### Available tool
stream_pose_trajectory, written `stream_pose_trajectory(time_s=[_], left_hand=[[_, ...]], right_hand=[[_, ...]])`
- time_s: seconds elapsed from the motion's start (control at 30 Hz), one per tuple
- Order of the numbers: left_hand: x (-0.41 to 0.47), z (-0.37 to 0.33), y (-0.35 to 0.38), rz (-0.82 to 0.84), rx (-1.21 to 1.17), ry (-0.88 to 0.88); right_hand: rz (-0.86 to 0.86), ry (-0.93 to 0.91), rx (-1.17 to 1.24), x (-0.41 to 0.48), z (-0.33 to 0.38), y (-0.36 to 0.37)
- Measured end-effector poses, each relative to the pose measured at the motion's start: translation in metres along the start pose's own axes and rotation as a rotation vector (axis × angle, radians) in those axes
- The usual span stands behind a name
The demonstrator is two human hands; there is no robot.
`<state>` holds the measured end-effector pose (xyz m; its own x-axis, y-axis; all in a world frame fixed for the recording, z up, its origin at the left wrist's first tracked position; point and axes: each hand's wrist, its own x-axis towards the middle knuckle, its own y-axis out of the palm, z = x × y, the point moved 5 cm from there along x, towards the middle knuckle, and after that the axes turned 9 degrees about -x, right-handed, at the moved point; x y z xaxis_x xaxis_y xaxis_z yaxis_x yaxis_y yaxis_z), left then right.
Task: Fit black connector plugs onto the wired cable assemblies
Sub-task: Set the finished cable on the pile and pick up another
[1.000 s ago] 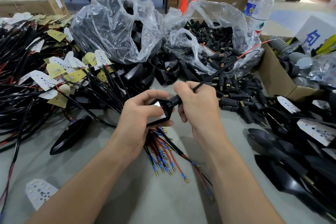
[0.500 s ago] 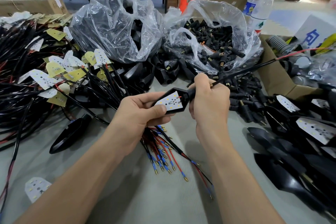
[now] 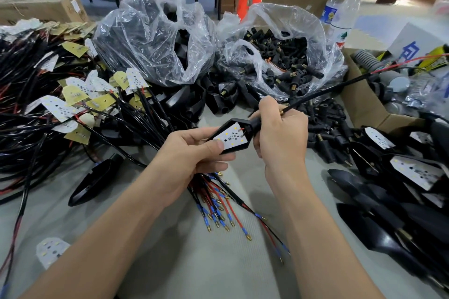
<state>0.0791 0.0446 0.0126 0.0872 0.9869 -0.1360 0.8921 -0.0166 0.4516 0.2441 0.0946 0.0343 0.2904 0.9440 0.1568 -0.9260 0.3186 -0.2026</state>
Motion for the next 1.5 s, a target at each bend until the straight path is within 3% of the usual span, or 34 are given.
stream_pose_trajectory(time_s=[0.23,0.37,0.43,0.47,0.53,0.57,0.63,0.7,0.83,0.9,1.03,1.1,1.27,1.4,1.5], left_hand=[[-0.007,-0.004,0.007,-0.024,-0.005,0.033],[-0.01,-0.007,0.026,-0.036,0.029,0.062],[-0.013,-0.007,0.04,-0.066,0.0,0.056],[-0.014,-0.007,0.048,-0.075,-0.03,0.052],[-0.016,-0.005,0.064,-0.093,-0.082,0.046],[-0.017,-0.004,0.072,-0.089,-0.082,0.036],[-0.017,-0.002,0.093,-0.032,-0.036,-0.004],[-0.015,0.001,0.115,0.038,0.04,-0.038],[-0.003,0.004,0.148,0.063,0.185,-0.017],[0.003,0.007,0.163,0.12,0.239,-0.02],[0.01,0.022,0.192,0.262,0.261,-0.078],[0.018,0.034,0.201,0.241,0.219,-0.13],[0.029,0.058,0.211,0.201,-0.031,-0.247],[0.038,0.065,0.197,0.154,0.228,-0.121],[0.036,0.06,0.186,0.159,0.381,0.001]], right_hand=[[-0.013,0.042,-0.025,-0.01,0.017,-0.012],[0.161,0.054,-0.133,-0.024,0.037,-0.045],[0.051,-0.066,-0.575,-0.034,0.055,-0.077],[-0.113,-0.165,-0.805,-0.042,0.068,-0.096],[-0.437,-0.377,-0.998,-0.065,0.102,-0.127],[-0.498,-0.514,-0.988,-0.076,0.115,-0.137],[-0.407,-0.738,-1.118,-0.089,0.126,-0.149],[-0.247,-0.795,-1.292,-0.093,0.121,-0.16],[-0.399,-0.852,-1.162,-0.112,0.121,-0.198],[-0.379,-0.894,-1.287,-0.115,0.117,-0.205],[-0.161,-0.69,-1.628,-0.098,0.081,-0.212],[-0.205,-0.572,-1.578,-0.09,0.063,-0.22],[-0.356,-0.479,-1.366,-0.055,0.028,-0.236],[-0.281,-0.364,-1.303,-0.03,-0.002,-0.238],[-0.344,-0.44,-1.239,-0.031,-0.003,-0.233]])
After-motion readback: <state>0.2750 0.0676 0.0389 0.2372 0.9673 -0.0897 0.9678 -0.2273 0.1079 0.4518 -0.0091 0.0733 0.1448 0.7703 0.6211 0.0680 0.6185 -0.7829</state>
